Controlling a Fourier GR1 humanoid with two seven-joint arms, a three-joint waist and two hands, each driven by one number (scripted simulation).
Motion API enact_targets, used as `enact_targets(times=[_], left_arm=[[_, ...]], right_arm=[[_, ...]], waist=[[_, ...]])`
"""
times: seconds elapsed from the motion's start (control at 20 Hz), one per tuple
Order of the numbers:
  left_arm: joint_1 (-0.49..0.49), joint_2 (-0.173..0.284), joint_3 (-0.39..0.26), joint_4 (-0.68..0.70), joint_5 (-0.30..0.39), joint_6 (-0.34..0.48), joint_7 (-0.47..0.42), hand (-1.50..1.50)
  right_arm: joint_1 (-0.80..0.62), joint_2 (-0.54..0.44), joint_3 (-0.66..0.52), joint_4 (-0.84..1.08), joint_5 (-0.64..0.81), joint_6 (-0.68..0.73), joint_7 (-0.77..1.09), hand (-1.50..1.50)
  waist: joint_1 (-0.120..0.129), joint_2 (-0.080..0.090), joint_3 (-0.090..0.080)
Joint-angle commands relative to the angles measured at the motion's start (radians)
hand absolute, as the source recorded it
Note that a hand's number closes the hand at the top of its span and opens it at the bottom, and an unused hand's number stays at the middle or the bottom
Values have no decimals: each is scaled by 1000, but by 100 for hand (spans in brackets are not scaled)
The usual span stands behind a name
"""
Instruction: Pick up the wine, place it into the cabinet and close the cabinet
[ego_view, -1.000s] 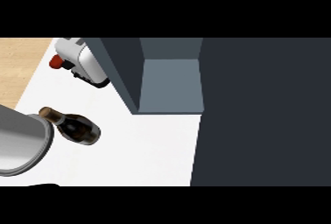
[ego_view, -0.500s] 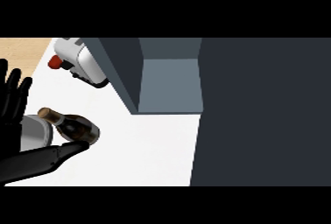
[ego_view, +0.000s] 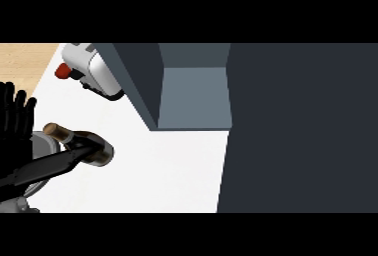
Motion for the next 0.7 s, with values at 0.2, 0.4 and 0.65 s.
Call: enact_targets(times=[0.2, 0.4, 0.65], left_arm=[[68, -9, 95, 238, 92, -93, -286, -150], [72, 21, 143, 255, 137, -133, -282, -150], [107, 13, 159, 320, 139, -156, -366, -150]], right_arm=[[76, 49, 38, -78, -65, 45, 0, -150], [57, 13, -30, -117, -160, 46, 72, -150], [85, 56, -3, -123, -128, 54, 41, -150]], waist=[[2, 0, 0], [4, -1, 0], [4, -1, 0]])
